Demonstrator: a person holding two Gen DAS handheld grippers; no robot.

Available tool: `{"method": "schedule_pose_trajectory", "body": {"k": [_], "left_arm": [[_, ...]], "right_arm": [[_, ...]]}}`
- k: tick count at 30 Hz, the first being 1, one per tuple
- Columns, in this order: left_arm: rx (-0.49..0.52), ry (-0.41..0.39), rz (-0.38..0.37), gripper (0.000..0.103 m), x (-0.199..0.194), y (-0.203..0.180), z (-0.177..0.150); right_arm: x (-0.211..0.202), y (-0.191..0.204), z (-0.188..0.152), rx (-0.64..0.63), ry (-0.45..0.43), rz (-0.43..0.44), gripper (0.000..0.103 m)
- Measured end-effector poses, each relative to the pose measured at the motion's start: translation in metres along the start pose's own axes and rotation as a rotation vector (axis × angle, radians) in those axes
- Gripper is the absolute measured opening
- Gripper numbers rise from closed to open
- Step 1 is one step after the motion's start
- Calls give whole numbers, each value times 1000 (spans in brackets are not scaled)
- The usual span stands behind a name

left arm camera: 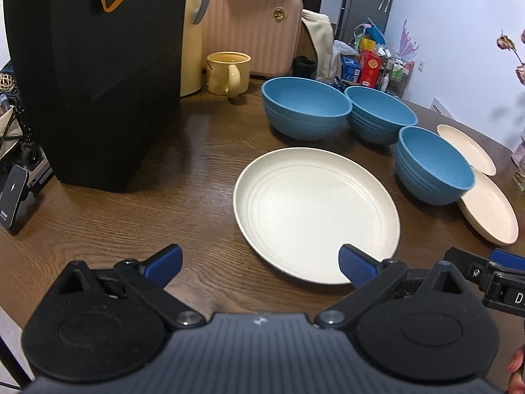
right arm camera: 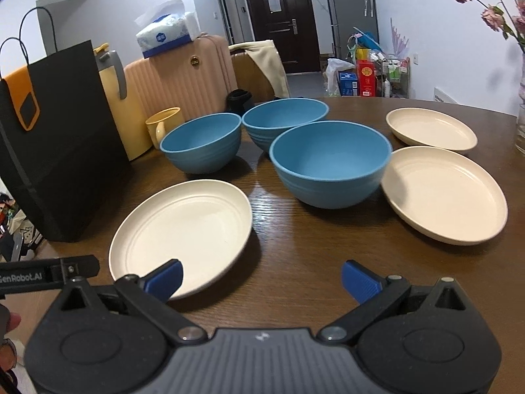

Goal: Organize plates and bowls
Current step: 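Lower the plate onto the table and open both grippers, then move both grippers to the rim of the next cream plate near the bottle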

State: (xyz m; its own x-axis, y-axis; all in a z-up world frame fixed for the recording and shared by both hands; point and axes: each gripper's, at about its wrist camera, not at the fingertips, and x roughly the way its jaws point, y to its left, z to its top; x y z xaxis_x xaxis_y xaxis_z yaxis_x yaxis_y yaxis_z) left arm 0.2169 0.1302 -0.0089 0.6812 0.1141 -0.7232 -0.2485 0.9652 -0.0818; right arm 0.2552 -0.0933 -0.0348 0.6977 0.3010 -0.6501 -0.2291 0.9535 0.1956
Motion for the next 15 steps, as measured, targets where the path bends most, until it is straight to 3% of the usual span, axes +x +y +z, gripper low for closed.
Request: {"method": "schedule_pose_trajectory", "body": {"k": [15], "left_arm": [[97,-16,-69,103,-24,-70,-17]], "right_arm": [[-53,-63,-14,71,-61,-59,103]]}}
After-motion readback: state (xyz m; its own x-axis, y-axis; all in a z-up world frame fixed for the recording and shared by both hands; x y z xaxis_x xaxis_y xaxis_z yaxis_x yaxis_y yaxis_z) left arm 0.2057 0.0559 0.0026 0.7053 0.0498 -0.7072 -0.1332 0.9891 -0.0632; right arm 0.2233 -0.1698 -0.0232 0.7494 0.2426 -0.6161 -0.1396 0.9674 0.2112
